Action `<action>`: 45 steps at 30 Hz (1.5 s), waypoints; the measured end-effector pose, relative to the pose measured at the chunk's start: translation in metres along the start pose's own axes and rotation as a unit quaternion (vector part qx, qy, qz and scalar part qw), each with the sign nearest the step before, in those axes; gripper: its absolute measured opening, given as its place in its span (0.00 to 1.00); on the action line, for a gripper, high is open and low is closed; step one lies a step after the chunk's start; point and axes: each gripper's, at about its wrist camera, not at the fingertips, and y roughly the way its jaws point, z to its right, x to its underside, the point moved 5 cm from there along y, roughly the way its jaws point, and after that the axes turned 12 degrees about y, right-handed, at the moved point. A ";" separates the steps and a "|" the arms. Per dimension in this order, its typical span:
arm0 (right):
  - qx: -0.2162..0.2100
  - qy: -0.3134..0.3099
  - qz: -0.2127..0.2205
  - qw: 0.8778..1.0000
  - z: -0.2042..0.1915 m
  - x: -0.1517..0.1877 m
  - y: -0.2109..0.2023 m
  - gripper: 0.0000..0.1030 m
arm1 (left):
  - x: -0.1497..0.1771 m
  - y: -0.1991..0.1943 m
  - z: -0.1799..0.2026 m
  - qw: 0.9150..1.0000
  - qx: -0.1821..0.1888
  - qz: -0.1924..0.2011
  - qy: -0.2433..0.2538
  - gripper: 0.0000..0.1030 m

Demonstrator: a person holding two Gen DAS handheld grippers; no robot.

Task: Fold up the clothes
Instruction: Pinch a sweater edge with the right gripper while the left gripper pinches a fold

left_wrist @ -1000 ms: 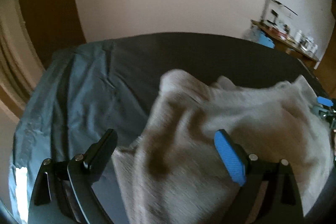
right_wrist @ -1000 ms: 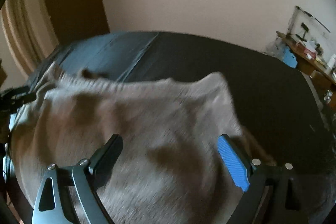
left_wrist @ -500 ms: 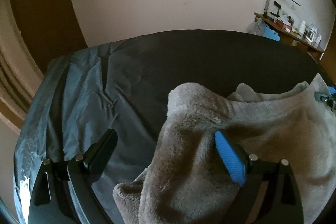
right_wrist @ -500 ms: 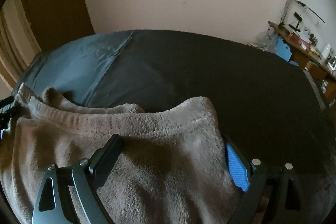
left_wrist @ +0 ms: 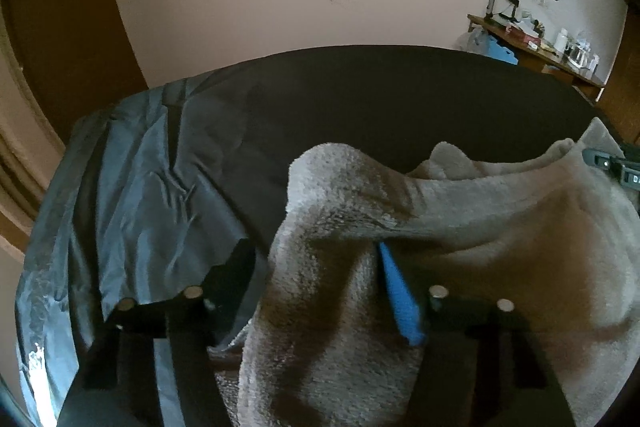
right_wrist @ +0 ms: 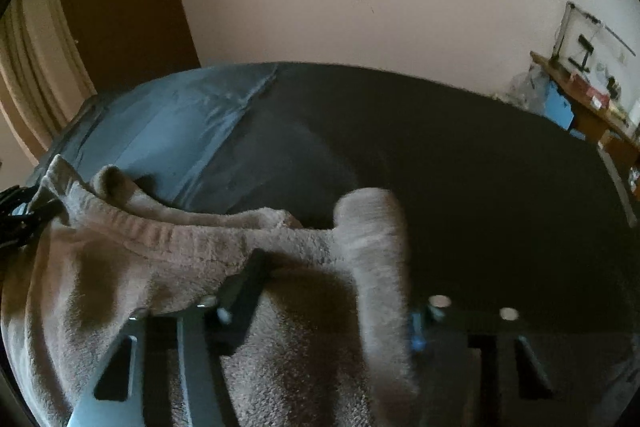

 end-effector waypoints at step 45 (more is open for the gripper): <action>-0.050 0.103 0.006 0.993 0.037 0.010 0.010 0.64 | -0.010 0.012 -0.022 0.998 0.039 0.004 -0.055 0.81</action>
